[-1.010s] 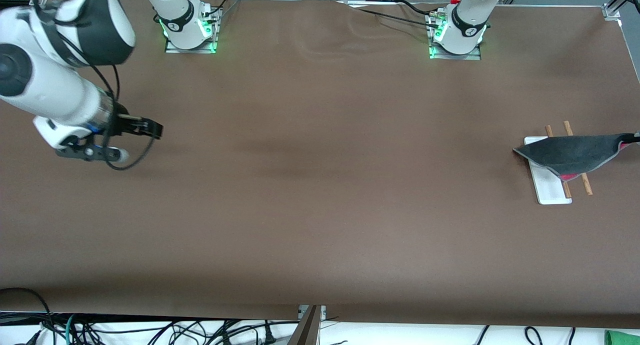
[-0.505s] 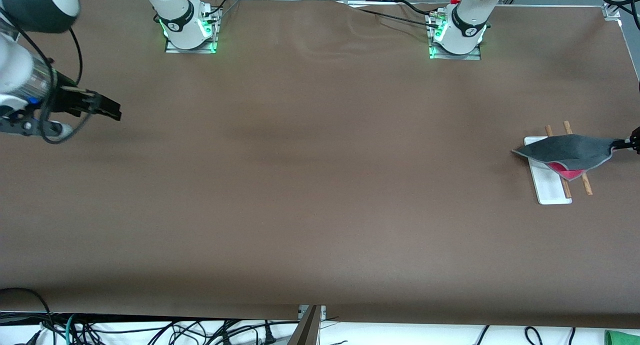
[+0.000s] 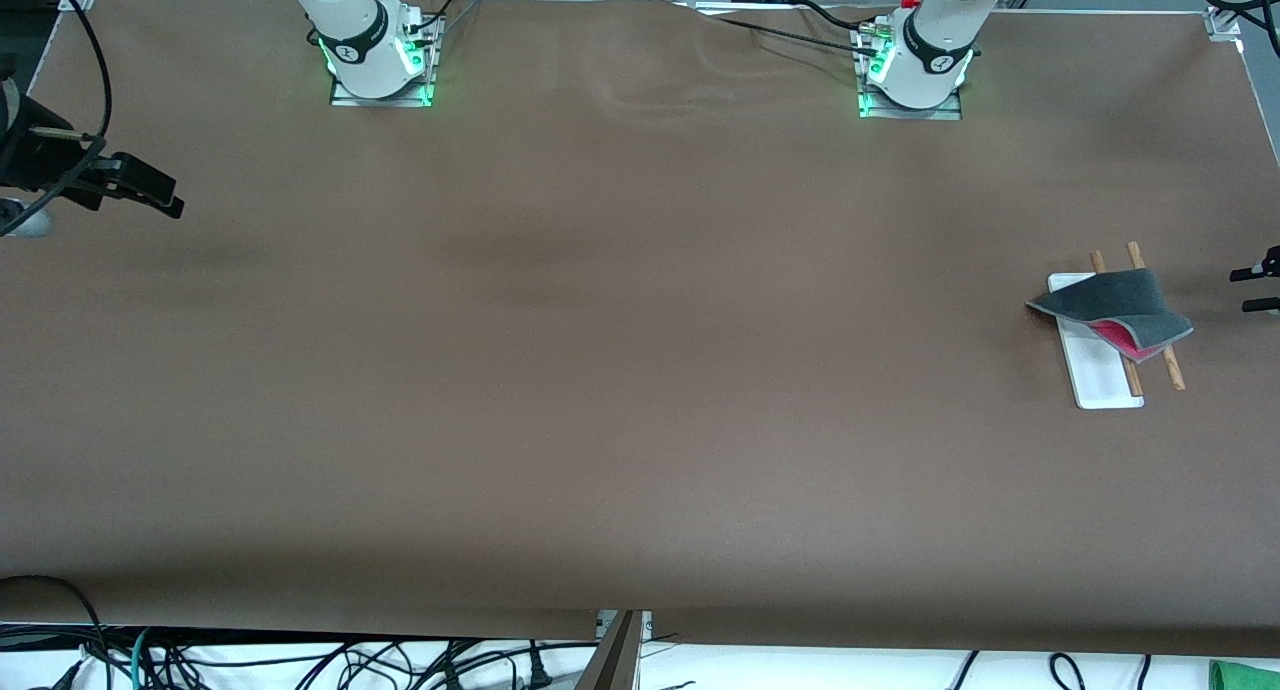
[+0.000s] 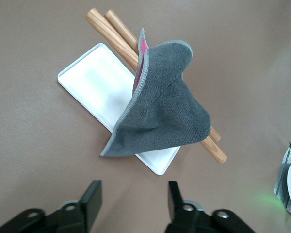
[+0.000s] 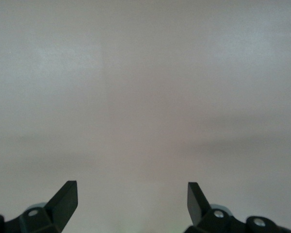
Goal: Pass towel and hang on rack
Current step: 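Lower the towel onto the rack dowels and open the left gripper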
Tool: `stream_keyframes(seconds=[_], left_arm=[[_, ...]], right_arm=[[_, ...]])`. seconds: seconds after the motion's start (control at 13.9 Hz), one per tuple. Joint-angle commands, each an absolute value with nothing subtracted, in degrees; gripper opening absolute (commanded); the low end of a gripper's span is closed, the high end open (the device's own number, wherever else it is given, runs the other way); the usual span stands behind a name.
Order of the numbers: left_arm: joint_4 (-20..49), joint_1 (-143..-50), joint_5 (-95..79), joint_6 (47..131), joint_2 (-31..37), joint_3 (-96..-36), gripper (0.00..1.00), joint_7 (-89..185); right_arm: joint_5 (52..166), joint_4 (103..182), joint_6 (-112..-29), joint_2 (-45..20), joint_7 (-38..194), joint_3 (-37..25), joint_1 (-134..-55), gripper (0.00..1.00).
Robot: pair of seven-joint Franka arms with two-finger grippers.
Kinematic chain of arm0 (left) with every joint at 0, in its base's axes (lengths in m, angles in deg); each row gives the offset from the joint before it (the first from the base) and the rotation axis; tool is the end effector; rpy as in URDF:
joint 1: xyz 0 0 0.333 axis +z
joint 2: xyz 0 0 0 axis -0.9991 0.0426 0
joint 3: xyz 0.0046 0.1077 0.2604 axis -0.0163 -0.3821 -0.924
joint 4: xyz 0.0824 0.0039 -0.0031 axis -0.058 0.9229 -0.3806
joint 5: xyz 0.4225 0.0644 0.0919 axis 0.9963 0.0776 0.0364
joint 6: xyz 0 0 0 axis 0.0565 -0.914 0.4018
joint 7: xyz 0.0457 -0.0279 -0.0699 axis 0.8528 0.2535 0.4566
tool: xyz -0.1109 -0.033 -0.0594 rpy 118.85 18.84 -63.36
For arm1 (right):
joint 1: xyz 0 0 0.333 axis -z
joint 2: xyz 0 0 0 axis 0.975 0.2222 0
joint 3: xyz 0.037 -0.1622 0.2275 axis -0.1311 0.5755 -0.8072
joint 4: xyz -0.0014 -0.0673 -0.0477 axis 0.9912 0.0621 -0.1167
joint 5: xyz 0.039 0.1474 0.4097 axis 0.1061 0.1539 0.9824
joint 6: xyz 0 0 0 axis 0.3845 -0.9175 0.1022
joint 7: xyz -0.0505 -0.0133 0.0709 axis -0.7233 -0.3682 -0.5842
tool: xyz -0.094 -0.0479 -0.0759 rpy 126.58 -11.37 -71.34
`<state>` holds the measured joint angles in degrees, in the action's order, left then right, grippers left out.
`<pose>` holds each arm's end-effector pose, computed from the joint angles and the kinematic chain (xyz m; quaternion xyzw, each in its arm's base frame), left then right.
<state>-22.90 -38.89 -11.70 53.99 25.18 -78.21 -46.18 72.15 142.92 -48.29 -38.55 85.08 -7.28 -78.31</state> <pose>0.5355 0.4708 0.2429 0.8901 -0.3539 0.0402 0.2843 0.5866 -0.0302 0.5170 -0.9987 0.0427 0.0278 0.0048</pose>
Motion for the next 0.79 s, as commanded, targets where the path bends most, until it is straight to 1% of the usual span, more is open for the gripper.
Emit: stream_keyframes(seconds=[0.0,0.07,0.22,0.29,0.43,0.72], left_arm=[[-24.0,-39.7,-8.7,51.6,21.3,-77.4,1.0,-46.9],[-24.0,-40.5,-7.6,51.5,18.6,-77.0,1.0,-46.7],[-23.5,-45.2,-4.9,51.0,11.8,-77.0,1.0,-44.5],[-23.4,-47.1,-3.7,49.3,9.5,-76.9,1.0,-41.2],[-23.5,-51.9,-2.9,43.1,6.6,-76.9,1.0,-32.6],[-23.6,-62.9,-0.1,42.5,2.8,-76.9,1.0,-21.3]], right_arm=[[73.1,143.6,-49.3,-39.0,83.5,-7.9,-78.0,1.0],[73.0,143.4,-49.3,-39.1,83.5,-8.1,-78.0,1.0],[73.3,143.2,-49.4,-39.0,83.0,-7.9,-78.0,1.0],[73.0,143.0,-49.8,-38.8,83.0,-7.9,-78.0,1.0],[72.9,143.0,-50.6,-38.8,82.8,-8.1,-78.1,1.0],[72.2,142.6,-51.2,-38.3,79.9,-8.2,-78.5,1.0]])
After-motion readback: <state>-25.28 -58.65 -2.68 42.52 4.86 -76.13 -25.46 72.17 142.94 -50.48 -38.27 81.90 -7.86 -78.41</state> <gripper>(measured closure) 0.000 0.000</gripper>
